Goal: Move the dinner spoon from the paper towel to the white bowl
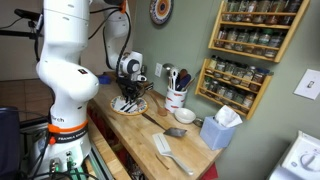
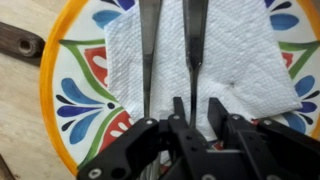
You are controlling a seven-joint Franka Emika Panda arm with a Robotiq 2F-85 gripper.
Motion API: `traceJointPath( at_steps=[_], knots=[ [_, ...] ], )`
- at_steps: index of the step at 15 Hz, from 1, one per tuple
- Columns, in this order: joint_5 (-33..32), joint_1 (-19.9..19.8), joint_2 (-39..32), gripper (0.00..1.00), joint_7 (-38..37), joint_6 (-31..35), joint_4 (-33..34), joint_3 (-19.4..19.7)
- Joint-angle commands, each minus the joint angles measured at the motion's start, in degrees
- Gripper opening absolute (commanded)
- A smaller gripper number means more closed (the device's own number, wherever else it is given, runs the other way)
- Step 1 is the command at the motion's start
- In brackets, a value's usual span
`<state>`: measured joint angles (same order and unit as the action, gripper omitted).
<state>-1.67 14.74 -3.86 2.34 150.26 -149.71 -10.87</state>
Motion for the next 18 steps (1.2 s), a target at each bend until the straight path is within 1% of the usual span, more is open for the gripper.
traceJointPath(
  at_steps=[1, 2, 3, 4, 6, 7, 10, 11, 14, 15, 16, 18],
  knots=[
    [-1.01, -1.04, -0.98, 0.23, -1.06, 1.49, -0.2, -0.34],
    [-0.95, -1.16, -0.77, 0.18, -0.94, 1.54, -0.36, -0.35],
    [-0.81, -1.28, -0.37, 0.06, -0.81, 1.54, -0.55, -0.38],
    [-0.7, -1.37, -0.05, 0.0, -0.65, 1.61, -0.69, -0.43],
    [-1.61, -1.26, 1.0, 0.0, -1.27, 0.79, -0.88, -0.46],
    [-1.55, -1.21, 1.69, 0.02, -0.93, 0.0, -0.92, -0.58],
    [1.59, -1.39, 6.44, 0.02, 3.01, -4.12, -1.67, -1.25],
    [0.74, -1.76, 8.07, 0.02, 3.08, -7.49, -1.35, -0.7],
    [-2.68, -3.69, 11.99, 0.02, 5.02, -20.62, 0.6, 1.32],
    [-3.36, -4.27, 13.19, 0.02, 7.11, -24.66, 1.38, 1.91],
    [-5.23, -5.11, 14.46, 0.02, 7.87, -28.12, 2.03, 2.56],
    [-9.6, -7.0, 16.95, 0.02, 8.11, -32.31, 2.83, 3.78]
  ],
)
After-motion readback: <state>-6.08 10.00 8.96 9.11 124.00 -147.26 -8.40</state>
